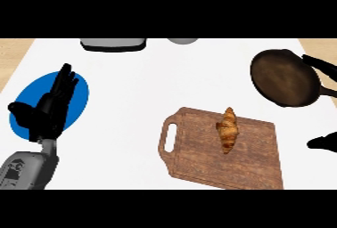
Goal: Pick the croissant from the cutting board and place it in the pan
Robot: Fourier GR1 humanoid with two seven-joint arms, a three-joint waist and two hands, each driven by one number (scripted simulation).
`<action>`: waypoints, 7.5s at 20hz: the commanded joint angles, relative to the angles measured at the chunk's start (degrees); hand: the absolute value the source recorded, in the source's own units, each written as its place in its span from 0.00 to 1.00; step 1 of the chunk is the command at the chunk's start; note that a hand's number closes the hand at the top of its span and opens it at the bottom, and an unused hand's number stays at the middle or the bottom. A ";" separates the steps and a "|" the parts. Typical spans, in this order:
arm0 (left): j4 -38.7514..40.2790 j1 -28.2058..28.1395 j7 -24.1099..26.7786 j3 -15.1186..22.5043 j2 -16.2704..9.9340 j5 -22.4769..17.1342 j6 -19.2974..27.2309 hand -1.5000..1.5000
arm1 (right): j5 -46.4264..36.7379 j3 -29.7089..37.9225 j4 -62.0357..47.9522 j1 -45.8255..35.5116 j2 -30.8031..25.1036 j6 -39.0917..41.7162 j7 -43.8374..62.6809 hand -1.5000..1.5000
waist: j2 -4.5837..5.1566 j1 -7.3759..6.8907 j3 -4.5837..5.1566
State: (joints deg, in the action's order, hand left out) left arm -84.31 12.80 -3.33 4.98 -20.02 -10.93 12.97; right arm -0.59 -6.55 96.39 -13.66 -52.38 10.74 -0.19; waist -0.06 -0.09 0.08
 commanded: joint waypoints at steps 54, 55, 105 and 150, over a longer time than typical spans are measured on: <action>1.88 0.10 0.91 -10.69 5.99 6.62 -10.32 0.50 | -41.83 -8.83 -15.91 -10.49 31.70 21.09 14.31 0.00 | 0.08 -0.15 -0.07; -1.31 1.24 -3.43 -8.44 8.06 8.62 -6.93 0.50 | -43.43 -11.72 -14.13 -9.58 35.16 20.69 18.58 0.00 | 0.02 -0.13 -0.08; -2.94 -3.66 -0.71 -10.54 10.66 11.51 -9.49 0.50 | -64.63 -17.71 -10.99 -8.77 51.56 -10.48 34.41 1.00 | -0.34 0.38 -0.09; 1.11 6.02 -2.04 -9.92 11.03 11.22 -11.13 0.50 | -38.61 36.36 -81.83 -32.97 20.48 -25.20 -14.24 0.00 | 2.66 -4.87 -0.66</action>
State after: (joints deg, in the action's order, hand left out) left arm -83.60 17.27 -4.62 -4.63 -8.83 0.63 1.91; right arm -42.32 27.56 19.22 -45.37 -31.72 -22.10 -13.48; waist 2.35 -4.79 -0.51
